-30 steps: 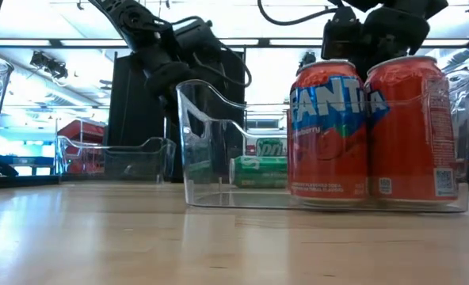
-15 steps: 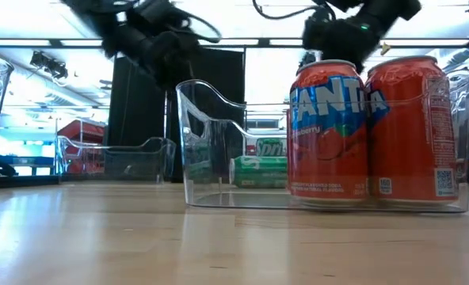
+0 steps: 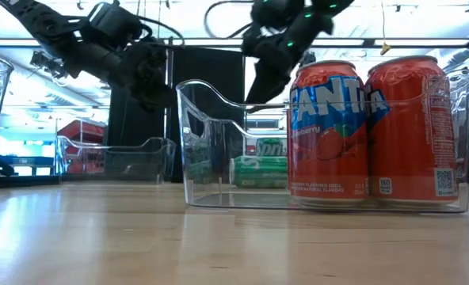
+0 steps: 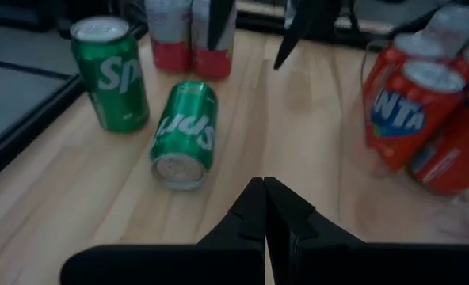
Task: Sort soda cans
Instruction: Put the sprite soda can into the top left transparent bin
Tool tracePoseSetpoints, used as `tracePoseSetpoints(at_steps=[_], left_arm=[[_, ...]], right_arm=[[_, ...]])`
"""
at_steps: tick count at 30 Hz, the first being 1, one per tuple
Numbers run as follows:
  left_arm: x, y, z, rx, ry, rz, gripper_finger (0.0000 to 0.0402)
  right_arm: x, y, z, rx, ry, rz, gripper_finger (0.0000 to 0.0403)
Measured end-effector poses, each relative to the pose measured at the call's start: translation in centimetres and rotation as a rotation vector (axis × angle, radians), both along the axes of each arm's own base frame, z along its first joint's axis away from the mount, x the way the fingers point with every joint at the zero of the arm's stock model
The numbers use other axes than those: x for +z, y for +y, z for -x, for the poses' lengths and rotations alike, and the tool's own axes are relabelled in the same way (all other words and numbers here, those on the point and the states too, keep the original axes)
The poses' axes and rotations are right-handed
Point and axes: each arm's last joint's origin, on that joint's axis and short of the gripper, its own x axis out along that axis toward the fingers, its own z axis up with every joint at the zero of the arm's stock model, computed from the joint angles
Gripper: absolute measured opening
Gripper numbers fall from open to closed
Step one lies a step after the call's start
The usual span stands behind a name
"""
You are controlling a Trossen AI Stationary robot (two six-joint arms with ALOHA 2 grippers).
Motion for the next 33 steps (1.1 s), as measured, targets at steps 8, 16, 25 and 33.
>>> tracePoseSetpoints(at_steps=[8,16,25,33], left_arm=[[-0.2,0.5,0.3,-0.022,0.022,-0.023,0.0000],[-0.4,0.5,0.4,-0.046,0.045,-0.013,0.0000],[-0.6,0.4,0.5,-0.054,0.063,-0.018,0.0000],[-0.4,0.5,0.4,-0.054,0.040,-0.033,0.0000]], right_arm=[[-2.4,-1.8,-3.4,0.073,0.210,0.024,0.0297],[-6.1,-2.7,-4.8,0.125,0.332,0.095,0.0331],[-10.0,-3.9,-5.0,0.108,0.446,0.060,0.0335],[-10.1,-3.1,-5.2,0.105,0.450,0.052,0.0290]])
